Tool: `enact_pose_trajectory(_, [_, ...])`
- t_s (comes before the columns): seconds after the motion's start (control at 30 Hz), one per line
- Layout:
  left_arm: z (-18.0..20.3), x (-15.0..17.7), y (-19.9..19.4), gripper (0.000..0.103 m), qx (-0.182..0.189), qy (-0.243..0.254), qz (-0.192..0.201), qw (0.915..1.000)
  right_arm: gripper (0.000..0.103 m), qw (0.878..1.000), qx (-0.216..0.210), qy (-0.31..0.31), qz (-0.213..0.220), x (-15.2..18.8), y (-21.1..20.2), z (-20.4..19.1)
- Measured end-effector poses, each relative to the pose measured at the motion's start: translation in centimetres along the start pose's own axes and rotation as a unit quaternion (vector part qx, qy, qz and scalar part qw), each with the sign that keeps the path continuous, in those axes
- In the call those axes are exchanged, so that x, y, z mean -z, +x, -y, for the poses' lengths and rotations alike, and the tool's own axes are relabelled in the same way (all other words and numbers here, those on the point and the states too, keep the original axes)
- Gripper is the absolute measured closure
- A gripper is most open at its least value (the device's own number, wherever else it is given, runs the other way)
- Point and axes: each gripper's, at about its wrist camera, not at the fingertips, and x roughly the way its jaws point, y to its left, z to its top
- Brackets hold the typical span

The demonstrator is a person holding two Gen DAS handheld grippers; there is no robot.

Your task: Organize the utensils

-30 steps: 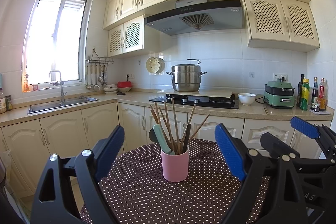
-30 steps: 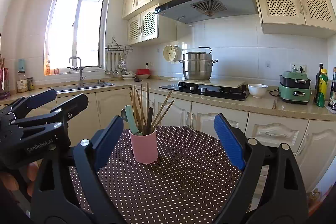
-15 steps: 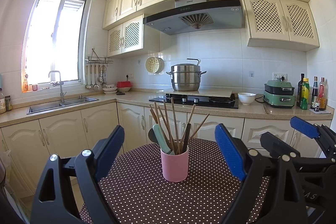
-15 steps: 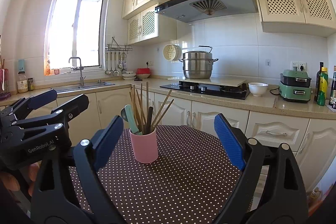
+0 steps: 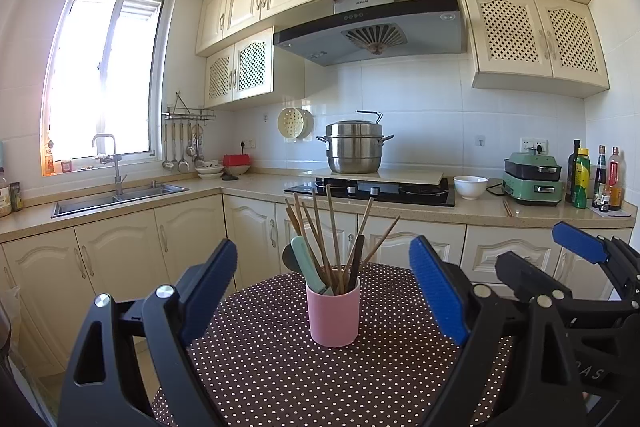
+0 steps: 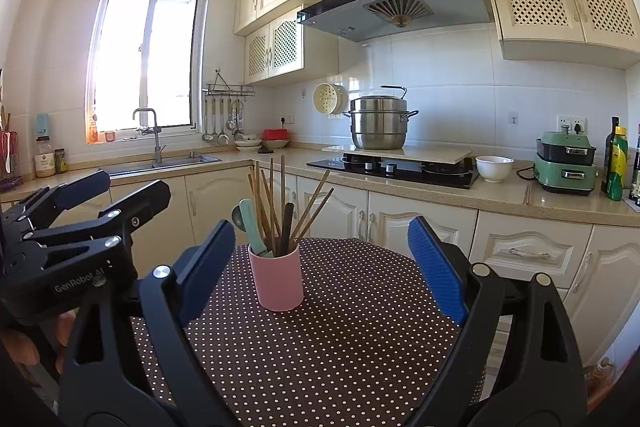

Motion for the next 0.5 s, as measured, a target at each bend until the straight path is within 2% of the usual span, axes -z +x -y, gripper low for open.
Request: enact_pose_trajectory(0.5, [0.35, 0.22, 0.85, 0.017, 0.001, 0.003, -0.005, 1.0, 0.016, 1.0, -0.003, 0.008, -0.007, 0.19, 0.69, 0.39])
